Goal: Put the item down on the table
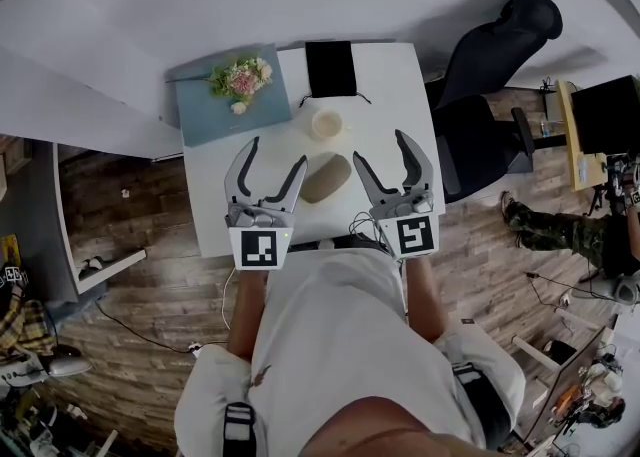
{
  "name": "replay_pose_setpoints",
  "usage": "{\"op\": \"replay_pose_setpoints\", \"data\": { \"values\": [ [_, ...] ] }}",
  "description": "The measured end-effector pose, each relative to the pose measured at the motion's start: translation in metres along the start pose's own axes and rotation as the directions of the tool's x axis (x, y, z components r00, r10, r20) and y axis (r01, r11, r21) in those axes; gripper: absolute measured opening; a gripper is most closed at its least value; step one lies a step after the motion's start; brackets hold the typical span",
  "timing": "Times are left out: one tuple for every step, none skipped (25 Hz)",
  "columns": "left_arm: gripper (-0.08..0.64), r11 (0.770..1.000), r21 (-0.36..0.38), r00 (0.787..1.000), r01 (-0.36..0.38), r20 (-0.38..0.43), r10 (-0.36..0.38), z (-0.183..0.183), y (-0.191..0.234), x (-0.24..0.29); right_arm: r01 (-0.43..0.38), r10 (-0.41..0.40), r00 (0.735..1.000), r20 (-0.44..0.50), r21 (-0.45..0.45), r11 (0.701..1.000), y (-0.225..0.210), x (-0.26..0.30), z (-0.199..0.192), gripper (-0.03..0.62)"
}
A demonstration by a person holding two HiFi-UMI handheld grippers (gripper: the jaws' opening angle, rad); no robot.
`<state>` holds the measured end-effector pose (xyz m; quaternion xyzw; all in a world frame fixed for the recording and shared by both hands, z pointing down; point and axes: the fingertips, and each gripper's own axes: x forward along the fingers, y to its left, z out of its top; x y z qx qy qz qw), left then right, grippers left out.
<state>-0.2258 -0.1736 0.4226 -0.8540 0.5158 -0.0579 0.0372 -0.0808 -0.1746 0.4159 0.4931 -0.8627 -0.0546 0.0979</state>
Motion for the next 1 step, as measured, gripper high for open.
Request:
{"op": "replay_pose_setpoints", "data": {
  "values": [
    [0.33,1.0,0.001,1.0,0.001,0.008,-0.001,0.0012,0.0021,0.0002,0.006,-0.006,1.0,0.0,-0.001,1.0,0.0,0.0009,0.0011,0.302]
  ]
}}
